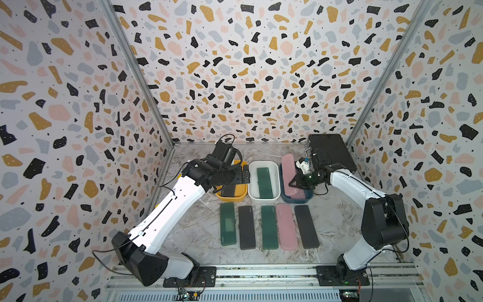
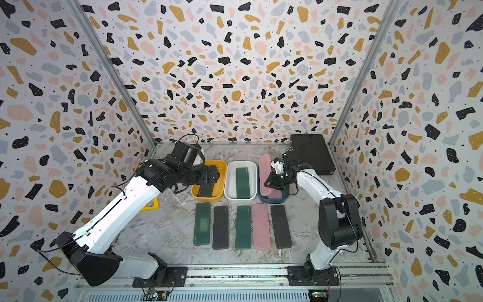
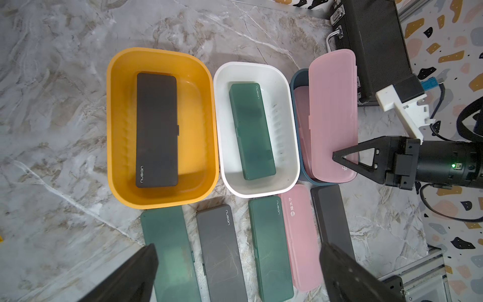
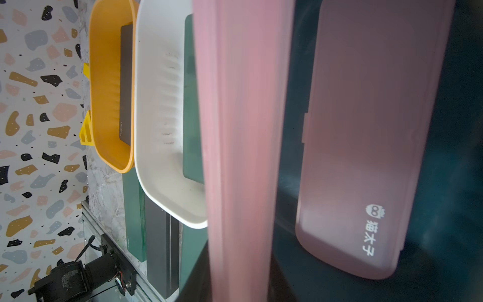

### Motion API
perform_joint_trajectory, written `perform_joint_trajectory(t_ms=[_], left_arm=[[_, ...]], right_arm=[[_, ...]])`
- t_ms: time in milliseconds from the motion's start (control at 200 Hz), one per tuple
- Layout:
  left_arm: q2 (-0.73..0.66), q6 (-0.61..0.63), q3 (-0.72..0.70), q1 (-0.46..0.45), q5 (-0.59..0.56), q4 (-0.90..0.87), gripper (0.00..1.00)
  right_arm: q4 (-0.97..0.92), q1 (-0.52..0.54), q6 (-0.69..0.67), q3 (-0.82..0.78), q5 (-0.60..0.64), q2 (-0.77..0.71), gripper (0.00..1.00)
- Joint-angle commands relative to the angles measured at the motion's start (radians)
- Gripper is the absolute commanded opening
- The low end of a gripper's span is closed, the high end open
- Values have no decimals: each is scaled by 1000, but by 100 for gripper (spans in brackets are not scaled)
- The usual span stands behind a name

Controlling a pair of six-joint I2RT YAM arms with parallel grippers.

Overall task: Place the pencil cases by color into the storage box
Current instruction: Place the pencil case at the storage box.

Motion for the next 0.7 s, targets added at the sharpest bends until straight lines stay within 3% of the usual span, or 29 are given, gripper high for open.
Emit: perform_joint_trajectory(t_ms=[0,696], left_arm=[[-14,23,-11,-3,-16,-6,100],[9,37,-9,-3,-20,-9,100]], right_arm=[[20,-11,-21,38,-18,2,23],[37,-31,-38,84,-54,161,24]])
